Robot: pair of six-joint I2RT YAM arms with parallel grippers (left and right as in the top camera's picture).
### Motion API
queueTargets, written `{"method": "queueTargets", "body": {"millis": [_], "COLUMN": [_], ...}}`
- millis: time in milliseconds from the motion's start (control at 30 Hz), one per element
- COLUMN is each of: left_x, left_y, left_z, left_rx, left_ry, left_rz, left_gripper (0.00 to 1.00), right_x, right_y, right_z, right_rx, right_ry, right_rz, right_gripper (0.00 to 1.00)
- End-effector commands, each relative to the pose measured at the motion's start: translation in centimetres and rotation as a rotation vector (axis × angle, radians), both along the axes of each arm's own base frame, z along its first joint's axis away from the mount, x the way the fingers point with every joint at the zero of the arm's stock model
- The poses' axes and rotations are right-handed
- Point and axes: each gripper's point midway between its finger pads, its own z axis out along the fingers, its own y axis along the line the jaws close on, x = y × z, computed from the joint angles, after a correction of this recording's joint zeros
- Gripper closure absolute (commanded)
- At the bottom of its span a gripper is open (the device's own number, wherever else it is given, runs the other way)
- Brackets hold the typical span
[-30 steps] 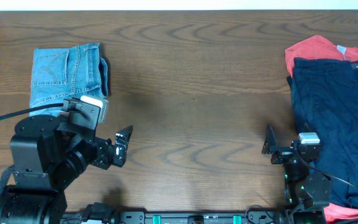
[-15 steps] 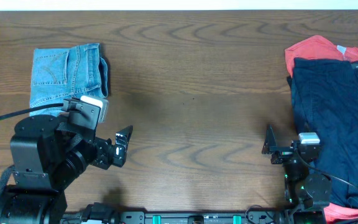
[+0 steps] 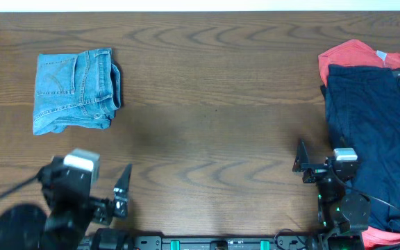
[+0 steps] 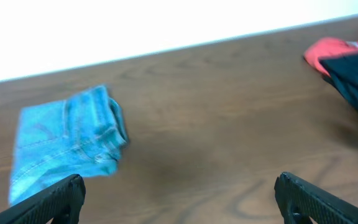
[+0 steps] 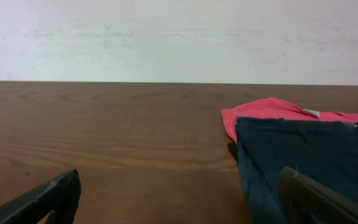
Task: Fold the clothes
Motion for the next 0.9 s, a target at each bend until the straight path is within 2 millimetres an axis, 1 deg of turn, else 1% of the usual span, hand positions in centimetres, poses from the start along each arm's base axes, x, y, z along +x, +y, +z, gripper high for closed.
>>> {"method": "queueTargets", "body": {"millis": [0,100,200,333,467,667,867], "left_x": [-0.7,-1.6,-2.1,-1.6,0.0,3.3,6.1], "left_y": [1.9,2.4,2.6,2.7,2.7,2.2,1.8], "left_z": [-0.9,-1.3,-2.2,-3.8,-5.5,-7.2,-10.3], "left_rx": [0.02,0.016,0.005,-0.005,-0.051,-0.073,-0.079], "left_ry": [-0.062,-0.149,-0.212,-0.28,-0.313,-0.365,-0.385], "left_rz": [0.107,0.142,0.157,0.164,0.178,0.155,0.133], "left_gripper": [0.02,0.02,0.02,0.02,0.02,0.02,0.02], "right_x": [0.0,0.0,0.0,0.0,0.0,0.0,0.0], "right_y": [0.1,0.0,0.0,0.0,0.0,0.0,0.0], "right_z": [-0.1,-0.1,-0.1,-0.1,-0.1,-0.1,-0.1], "right_rx": [-0.018,-0.018,-0.018,-0.018,-0.018,-0.018,-0.018], "right_ry": [-0.002,0.0,0.0,0.0,0.0,0.0,0.0], "right_rz": [0.006,0.004,0.004,0.004,0.004,0.004,0.004], "right_gripper": [0.01,0.01,0.01,0.01,0.01,0.01,0.01]}}
